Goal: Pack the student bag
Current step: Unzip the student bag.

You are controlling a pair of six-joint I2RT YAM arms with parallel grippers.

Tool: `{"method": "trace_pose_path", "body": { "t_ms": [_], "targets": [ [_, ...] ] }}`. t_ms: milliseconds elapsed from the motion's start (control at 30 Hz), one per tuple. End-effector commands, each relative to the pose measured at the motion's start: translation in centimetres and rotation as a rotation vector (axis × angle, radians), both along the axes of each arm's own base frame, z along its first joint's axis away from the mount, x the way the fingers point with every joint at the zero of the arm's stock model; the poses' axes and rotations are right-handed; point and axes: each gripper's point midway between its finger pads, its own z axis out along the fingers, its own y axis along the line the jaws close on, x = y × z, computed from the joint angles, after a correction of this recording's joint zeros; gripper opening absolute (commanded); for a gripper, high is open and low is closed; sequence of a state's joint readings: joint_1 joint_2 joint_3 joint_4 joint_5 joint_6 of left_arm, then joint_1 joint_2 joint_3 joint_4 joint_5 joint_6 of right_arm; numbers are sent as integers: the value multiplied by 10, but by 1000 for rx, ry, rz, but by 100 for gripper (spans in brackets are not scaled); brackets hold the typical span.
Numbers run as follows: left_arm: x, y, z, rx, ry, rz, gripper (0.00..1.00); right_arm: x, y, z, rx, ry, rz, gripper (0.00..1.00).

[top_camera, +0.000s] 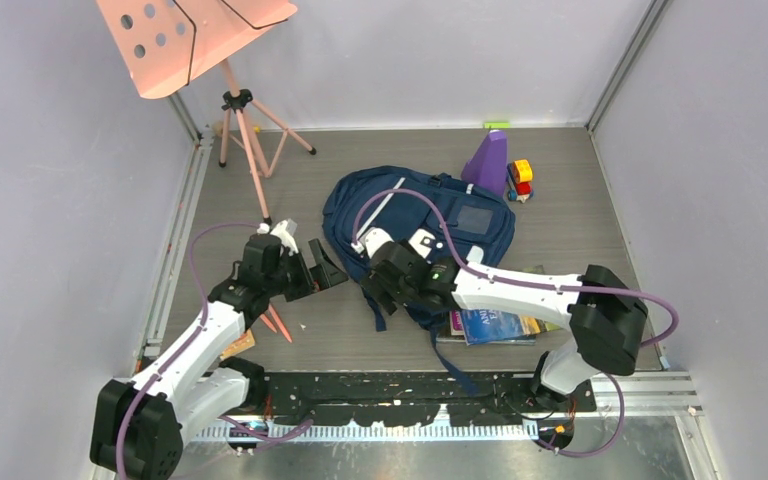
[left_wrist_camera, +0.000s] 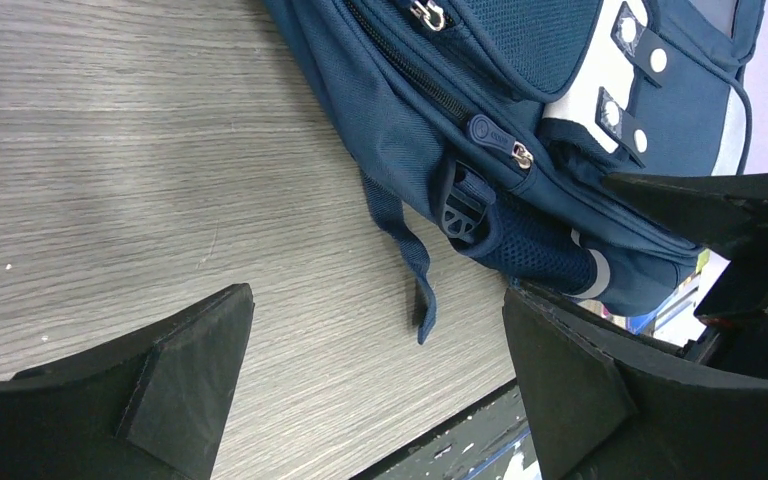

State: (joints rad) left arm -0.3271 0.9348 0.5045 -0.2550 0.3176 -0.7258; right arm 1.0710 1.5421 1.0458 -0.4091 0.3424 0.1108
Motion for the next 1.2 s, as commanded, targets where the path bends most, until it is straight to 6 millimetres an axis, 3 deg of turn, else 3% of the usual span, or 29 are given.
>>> {"method": "trace_pose_path", "body": {
  "t_ms": [0,267,300,333,367,400,433,500,600,633,800,967,1167],
  "targets": [
    [3,2,6,7,-39,3,100,1,24,9,43,-20,60,82],
    [4,2,9,24,-59,-23,100,-11,31,-11,3,13,90,79],
    [4,1,9,23,-62,-28,100,-8,30,-12,-3,-1,76,74],
    [4,0,10,21,-69,-37,100,-6,29,-12,-6,-11,61,67],
    [4,-1,12,13,-77,-48,100,-1,28,-9,-6,-37,38,50],
    [3,-5,16,0,-95,-77,100,1,27,-6,3,-46,21,38],
    [0,-13,23,-28,-129,-131,98,4,28,4,32,-71,6,19],
    [-6,-23,37,-53,-181,-205,96,5,34,28,124,-99,0,3],
    [-10,-29,51,-60,-222,-235,96,3,35,61,262,-143,-9,1],
    [-10,-30,56,-74,-231,-232,95,2,36,84,336,-172,-8,1],
    [-10,-44,88,-232,-279,-207,82,-6,27,128,514,-218,-5,1],
    [-4,-51,109,-341,-341,-157,69,-11,25,136,571,-208,-10,1],
    [-10,-61,107,-381,-311,-164,58,-11,25,140,602,-208,-22,1]
  ]
}}
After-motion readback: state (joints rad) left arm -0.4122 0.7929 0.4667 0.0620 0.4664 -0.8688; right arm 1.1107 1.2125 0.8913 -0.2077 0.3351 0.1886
